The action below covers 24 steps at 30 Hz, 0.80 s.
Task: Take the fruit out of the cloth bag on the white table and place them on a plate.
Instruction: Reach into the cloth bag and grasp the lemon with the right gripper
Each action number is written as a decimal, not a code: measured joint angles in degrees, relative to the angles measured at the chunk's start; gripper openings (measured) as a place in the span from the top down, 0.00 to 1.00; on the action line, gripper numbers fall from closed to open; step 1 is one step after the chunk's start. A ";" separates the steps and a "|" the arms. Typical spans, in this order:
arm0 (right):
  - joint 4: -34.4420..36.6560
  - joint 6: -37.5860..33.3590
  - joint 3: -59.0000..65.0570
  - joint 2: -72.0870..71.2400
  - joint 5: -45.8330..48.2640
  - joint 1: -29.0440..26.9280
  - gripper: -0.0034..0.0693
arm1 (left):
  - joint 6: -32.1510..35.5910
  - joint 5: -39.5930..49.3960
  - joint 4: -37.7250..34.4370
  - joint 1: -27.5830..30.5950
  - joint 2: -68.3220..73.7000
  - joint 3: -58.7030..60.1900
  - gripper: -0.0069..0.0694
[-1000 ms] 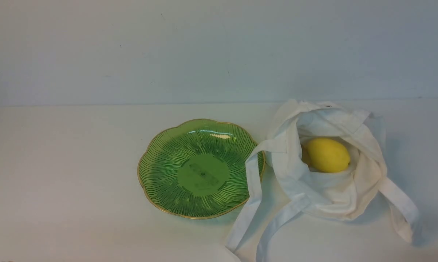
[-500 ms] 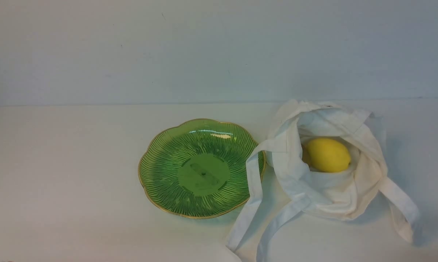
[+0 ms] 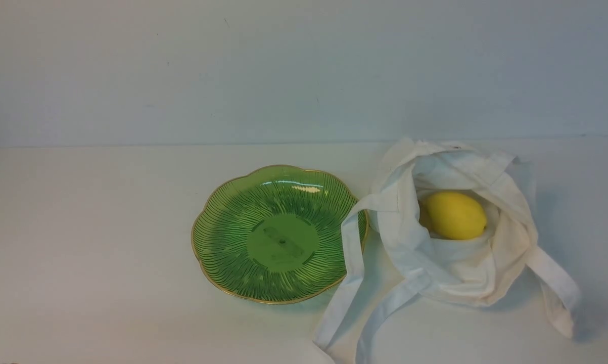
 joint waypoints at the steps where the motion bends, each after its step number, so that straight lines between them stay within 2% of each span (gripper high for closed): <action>1: 2.56 -0.75 0.00 0.00 -2.19 0.00 0.97 | 0.00 0.00 0.00 0.00 0.00 0.00 0.92; 6: 9.59 -1.48 0.00 0.00 -7.50 0.00 0.97 | 0.00 0.00 0.00 0.00 0.00 0.00 0.92; 9: 9.63 -3.86 -3.23 0.00 -5.67 0.00 0.97 | 0.00 0.00 0.00 0.00 0.00 0.00 0.92; 12: 4.96 -10.68 -14.28 4.56 3.61 0.00 0.97 | 0.00 0.00 0.00 0.00 0.00 0.00 0.92; 15: 0.88 -13.63 -23.90 14.27 14.91 0.00 0.97 | 0.00 0.00 0.00 0.00 0.00 0.00 0.92; 18: -6.31 -14.77 -35.95 29.11 34.13 0.00 0.97 | 0.00 0.00 0.00 0.00 0.00 0.00 0.92; 23: -20.58 -15.32 -49.45 51.58 51.90 0.05 0.97 | 0.00 0.00 0.00 0.00 0.00 0.00 0.92; 24: -21.55 -15.57 -50.68 54.75 53.79 0.25 0.97 | 0.00 0.00 0.00 0.00 0.00 0.00 0.92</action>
